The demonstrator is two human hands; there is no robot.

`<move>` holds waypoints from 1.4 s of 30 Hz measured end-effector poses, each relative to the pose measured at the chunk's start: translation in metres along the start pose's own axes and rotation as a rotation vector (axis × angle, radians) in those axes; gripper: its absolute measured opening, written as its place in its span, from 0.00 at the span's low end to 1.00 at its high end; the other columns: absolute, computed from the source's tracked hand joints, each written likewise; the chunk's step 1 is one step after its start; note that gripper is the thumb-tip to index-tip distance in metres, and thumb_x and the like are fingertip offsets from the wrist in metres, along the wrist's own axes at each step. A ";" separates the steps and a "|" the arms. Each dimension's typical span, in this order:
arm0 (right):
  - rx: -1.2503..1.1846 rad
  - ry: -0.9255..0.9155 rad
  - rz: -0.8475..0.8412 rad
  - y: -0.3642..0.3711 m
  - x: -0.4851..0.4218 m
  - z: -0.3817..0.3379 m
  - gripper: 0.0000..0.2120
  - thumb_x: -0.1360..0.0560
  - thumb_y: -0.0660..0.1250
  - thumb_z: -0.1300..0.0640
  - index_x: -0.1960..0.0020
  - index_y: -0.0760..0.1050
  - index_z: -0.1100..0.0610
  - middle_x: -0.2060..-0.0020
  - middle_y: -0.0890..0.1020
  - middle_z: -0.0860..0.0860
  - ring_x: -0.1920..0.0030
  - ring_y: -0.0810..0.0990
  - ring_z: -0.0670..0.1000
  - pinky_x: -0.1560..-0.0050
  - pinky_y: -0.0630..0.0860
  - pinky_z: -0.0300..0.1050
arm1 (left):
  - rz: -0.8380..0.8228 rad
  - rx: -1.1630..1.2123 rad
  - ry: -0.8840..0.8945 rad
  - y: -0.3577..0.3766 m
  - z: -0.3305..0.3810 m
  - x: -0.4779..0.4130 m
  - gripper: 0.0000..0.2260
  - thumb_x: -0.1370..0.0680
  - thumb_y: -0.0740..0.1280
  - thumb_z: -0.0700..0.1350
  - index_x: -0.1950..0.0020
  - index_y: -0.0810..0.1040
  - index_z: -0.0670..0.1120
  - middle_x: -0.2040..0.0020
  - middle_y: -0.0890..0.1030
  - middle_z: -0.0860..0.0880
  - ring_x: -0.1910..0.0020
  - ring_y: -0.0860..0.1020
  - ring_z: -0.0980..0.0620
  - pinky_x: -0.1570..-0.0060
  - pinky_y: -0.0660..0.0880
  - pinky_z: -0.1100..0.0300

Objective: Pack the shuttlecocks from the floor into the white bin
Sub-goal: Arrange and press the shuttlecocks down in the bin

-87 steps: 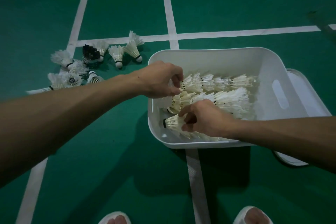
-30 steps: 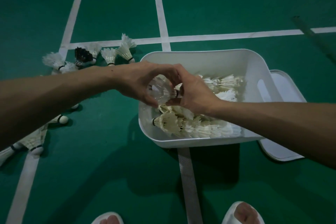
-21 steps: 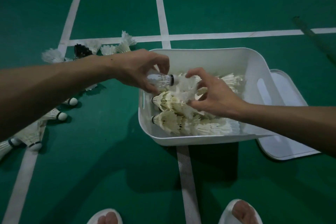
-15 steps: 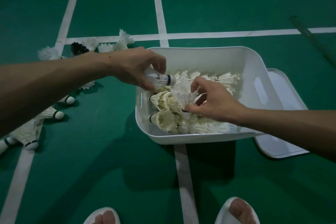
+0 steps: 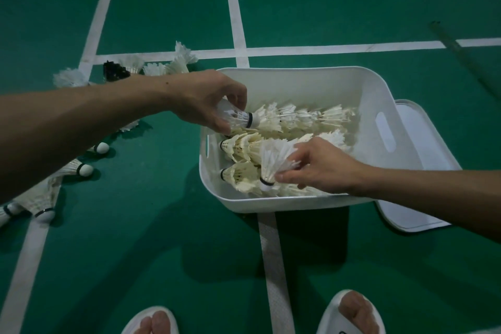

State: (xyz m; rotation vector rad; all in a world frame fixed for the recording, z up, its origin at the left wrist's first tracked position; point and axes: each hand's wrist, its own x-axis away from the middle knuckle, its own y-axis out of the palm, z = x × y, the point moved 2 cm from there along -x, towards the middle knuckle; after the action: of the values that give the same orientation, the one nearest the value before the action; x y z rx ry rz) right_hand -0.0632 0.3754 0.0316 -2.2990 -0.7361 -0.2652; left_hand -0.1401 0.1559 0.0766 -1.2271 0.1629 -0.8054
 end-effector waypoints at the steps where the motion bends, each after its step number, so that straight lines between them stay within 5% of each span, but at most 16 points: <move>1: 0.041 0.007 -0.015 0.001 -0.003 0.002 0.07 0.30 0.75 0.51 0.61 0.86 0.55 0.65 0.82 0.49 0.65 0.82 0.54 0.62 0.80 0.58 | -0.004 -0.001 0.000 0.001 0.000 0.000 0.17 0.30 0.75 0.47 0.45 0.75 0.50 0.51 0.74 0.55 0.57 0.72 0.59 0.61 0.65 0.66; 5: 0.140 0.018 -0.022 -0.002 -0.008 0.001 0.09 0.27 0.72 0.50 0.60 0.85 0.55 0.60 0.80 0.50 0.69 0.77 0.36 0.56 0.77 0.43 | -0.012 -0.002 -0.002 0.002 0.000 -0.001 0.18 0.30 0.75 0.48 0.43 0.75 0.49 0.49 0.74 0.54 0.51 0.73 0.54 0.52 0.66 0.60; 9: 0.257 -0.015 -0.017 -0.001 -0.009 -0.005 0.09 0.26 0.70 0.47 0.57 0.81 0.53 0.48 0.73 0.49 0.61 0.74 0.41 0.54 0.71 0.43 | -0.010 -0.007 0.001 0.003 0.000 -0.002 0.17 0.30 0.75 0.48 0.44 0.75 0.48 0.50 0.75 0.54 0.52 0.73 0.53 0.53 0.66 0.60; 14: 0.371 0.033 -0.016 0.004 -0.017 0.003 0.19 0.25 0.69 0.47 0.49 0.77 0.65 0.45 0.73 0.52 0.53 0.77 0.54 0.53 0.71 0.45 | -0.030 -0.011 0.002 0.002 0.002 -0.004 0.18 0.30 0.75 0.48 0.43 0.76 0.48 0.49 0.75 0.53 0.52 0.73 0.53 0.53 0.67 0.60; 17: 0.292 0.049 0.040 -0.003 -0.026 0.010 0.17 0.25 0.69 0.50 0.59 0.72 0.64 0.42 0.75 0.53 0.51 0.77 0.52 0.52 0.70 0.37 | -0.093 -0.005 0.011 0.001 0.004 -0.005 0.19 0.30 0.75 0.47 0.41 0.76 0.49 0.48 0.76 0.54 0.53 0.74 0.54 0.54 0.68 0.61; 19: 0.190 0.063 0.065 -0.005 -0.030 0.013 0.13 0.25 0.70 0.52 0.60 0.69 0.57 0.39 0.76 0.53 0.45 0.78 0.52 0.41 0.72 0.43 | -0.161 -0.011 0.022 0.004 0.008 -0.008 0.20 0.29 0.74 0.45 0.39 0.75 0.50 0.47 0.77 0.55 0.53 0.75 0.56 0.54 0.68 0.64; 22: 0.106 0.066 0.093 -0.007 -0.032 0.015 0.12 0.25 0.70 0.53 0.47 0.71 0.55 0.42 0.78 0.53 0.44 0.79 0.51 0.41 0.73 0.43 | -0.242 -0.072 0.055 0.008 0.015 -0.019 0.17 0.28 0.72 0.43 0.40 0.78 0.52 0.46 0.77 0.55 0.55 0.74 0.63 0.56 0.67 0.73; 24: 0.027 0.087 0.090 -0.007 -0.030 0.017 0.18 0.25 0.70 0.54 0.39 0.68 0.55 0.47 0.80 0.52 0.46 0.80 0.50 0.44 0.74 0.42 | -0.298 -0.103 0.071 0.013 0.017 -0.027 0.17 0.29 0.71 0.41 0.41 0.79 0.53 0.40 0.78 0.53 0.46 0.76 0.55 0.45 0.71 0.60; 27: 0.040 0.063 0.110 -0.006 -0.031 0.020 0.08 0.25 0.70 0.54 0.52 0.71 0.50 0.38 0.77 0.55 0.41 0.77 0.52 0.33 0.69 0.50 | -0.347 -0.107 0.093 0.022 0.016 -0.038 0.18 0.31 0.70 0.39 0.43 0.80 0.53 0.36 0.77 0.54 0.40 0.75 0.50 0.39 0.71 0.48; 32: 0.104 0.004 0.241 -0.011 -0.028 0.021 0.04 0.27 0.72 0.53 0.56 0.78 0.52 0.36 0.66 0.48 0.53 0.76 0.43 0.46 0.63 0.30 | -0.373 -0.114 0.119 0.034 0.016 -0.047 0.18 0.31 0.70 0.38 0.42 0.80 0.50 0.34 0.75 0.55 0.39 0.74 0.50 0.39 0.71 0.49; 36: 0.092 -0.016 0.354 -0.012 -0.025 0.026 0.10 0.29 0.75 0.52 0.52 0.80 0.56 0.42 0.70 0.42 0.47 0.71 0.39 0.37 0.71 0.46 | -0.378 -0.080 0.107 0.034 0.012 -0.049 0.18 0.30 0.70 0.38 0.42 0.80 0.51 0.32 0.72 0.58 0.37 0.72 0.53 0.37 0.69 0.52; 42: 0.113 -0.083 0.382 -0.011 -0.014 0.026 0.14 0.28 0.73 0.49 0.69 0.73 0.46 0.44 0.65 0.44 0.47 0.67 0.48 0.40 0.72 0.52 | -0.404 -0.077 0.109 0.033 0.009 -0.053 0.17 0.29 0.70 0.39 0.41 0.79 0.51 0.30 0.69 0.60 0.35 0.70 0.55 0.37 0.66 0.55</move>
State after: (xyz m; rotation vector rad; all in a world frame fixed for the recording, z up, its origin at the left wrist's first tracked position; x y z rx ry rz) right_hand -0.0817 0.3930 0.0135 -2.2959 -0.3289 0.0464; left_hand -0.1581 0.1994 0.0345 -1.3087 0.0339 -1.2270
